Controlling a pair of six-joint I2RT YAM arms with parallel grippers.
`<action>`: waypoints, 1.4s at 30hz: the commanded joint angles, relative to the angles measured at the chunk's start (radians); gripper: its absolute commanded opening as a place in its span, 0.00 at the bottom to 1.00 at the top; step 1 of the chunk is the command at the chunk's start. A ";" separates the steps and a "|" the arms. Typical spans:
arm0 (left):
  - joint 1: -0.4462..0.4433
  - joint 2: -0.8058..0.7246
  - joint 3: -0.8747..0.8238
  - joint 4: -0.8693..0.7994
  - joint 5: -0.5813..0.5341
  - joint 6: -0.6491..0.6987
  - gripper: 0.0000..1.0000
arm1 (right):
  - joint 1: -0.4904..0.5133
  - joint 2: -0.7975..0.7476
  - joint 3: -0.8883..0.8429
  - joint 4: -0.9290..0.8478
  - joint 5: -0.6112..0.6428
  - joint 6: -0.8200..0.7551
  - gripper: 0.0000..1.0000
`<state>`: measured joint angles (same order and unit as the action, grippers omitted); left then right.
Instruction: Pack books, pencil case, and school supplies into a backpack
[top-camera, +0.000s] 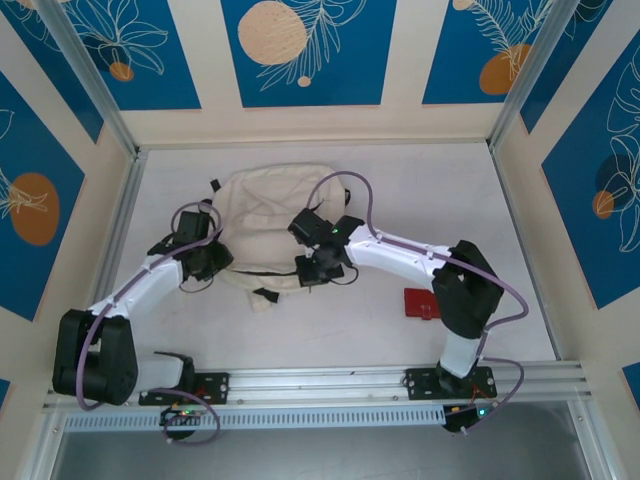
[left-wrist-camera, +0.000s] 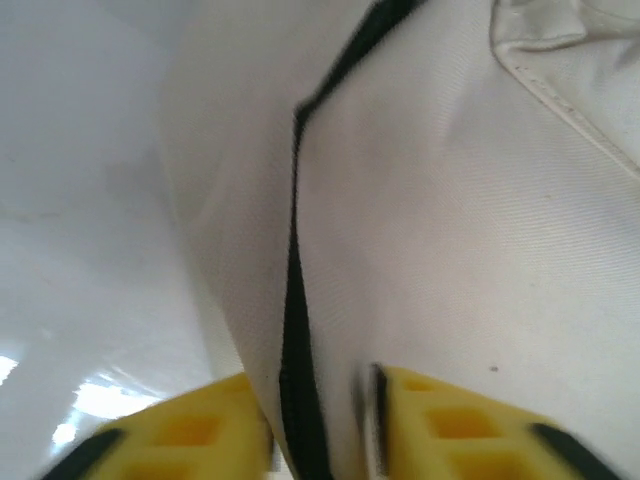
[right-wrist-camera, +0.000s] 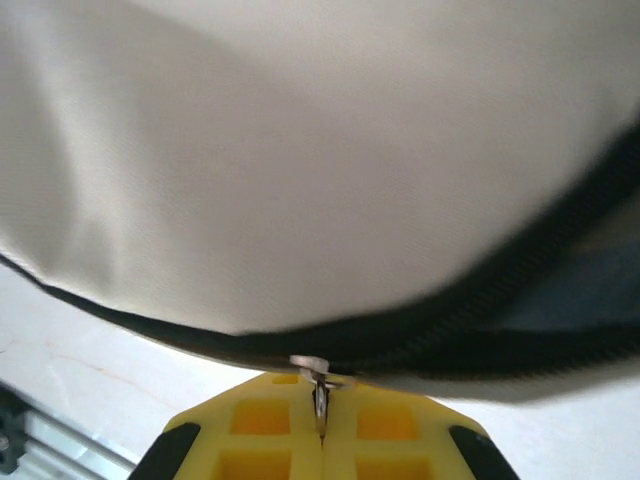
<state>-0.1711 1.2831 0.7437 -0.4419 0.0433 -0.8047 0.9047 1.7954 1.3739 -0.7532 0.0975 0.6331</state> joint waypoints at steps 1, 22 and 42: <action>0.017 -0.045 0.012 -0.062 0.024 0.006 0.54 | 0.043 0.070 0.089 0.042 -0.156 -0.057 0.00; 0.012 -0.048 -0.156 0.126 0.247 -0.174 0.35 | 0.126 0.223 0.294 -0.045 -0.137 -0.063 0.00; 0.012 -0.056 -0.114 0.001 0.068 -0.072 0.04 | -0.091 0.225 0.272 -0.200 0.097 -0.114 0.00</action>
<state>-0.1734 1.2312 0.6079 -0.3424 0.2214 -0.9226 0.8852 2.0266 1.6150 -0.8204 0.0643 0.5373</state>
